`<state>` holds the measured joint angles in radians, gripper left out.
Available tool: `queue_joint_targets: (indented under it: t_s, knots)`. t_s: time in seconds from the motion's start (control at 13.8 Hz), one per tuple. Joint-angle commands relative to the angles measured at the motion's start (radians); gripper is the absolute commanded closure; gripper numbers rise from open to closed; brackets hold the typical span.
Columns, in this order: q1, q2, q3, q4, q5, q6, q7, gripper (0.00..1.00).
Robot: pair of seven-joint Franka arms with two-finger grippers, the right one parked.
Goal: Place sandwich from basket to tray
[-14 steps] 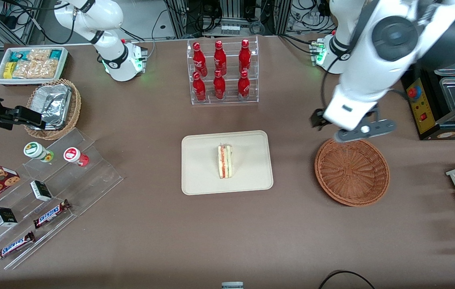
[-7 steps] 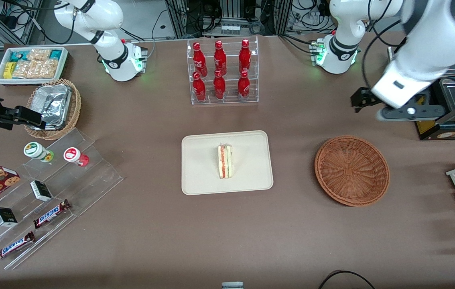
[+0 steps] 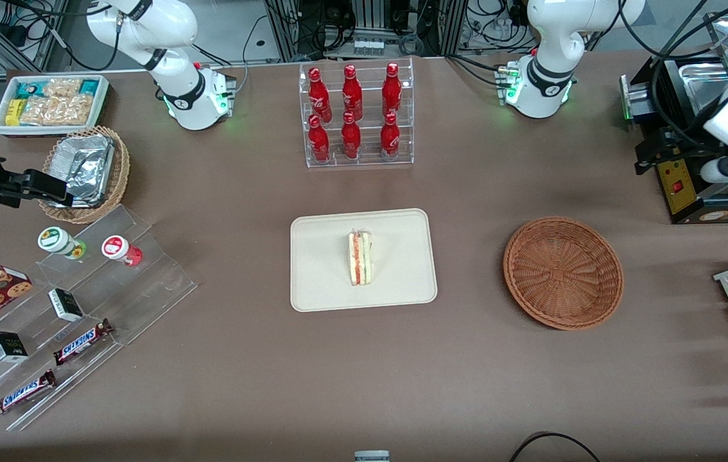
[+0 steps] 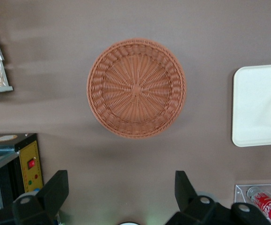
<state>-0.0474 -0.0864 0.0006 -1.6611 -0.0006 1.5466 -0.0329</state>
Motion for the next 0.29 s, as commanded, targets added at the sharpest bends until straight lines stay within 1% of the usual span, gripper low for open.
queue_joint_targets:
  t_s: [0.0,0.22]
  knots:
    - [-0.011,0.099,0.010,0.151,-0.010,-0.072,0.014,0.00]
    - [-0.003,0.103,0.019,0.162,-0.006,-0.082,0.019,0.00]
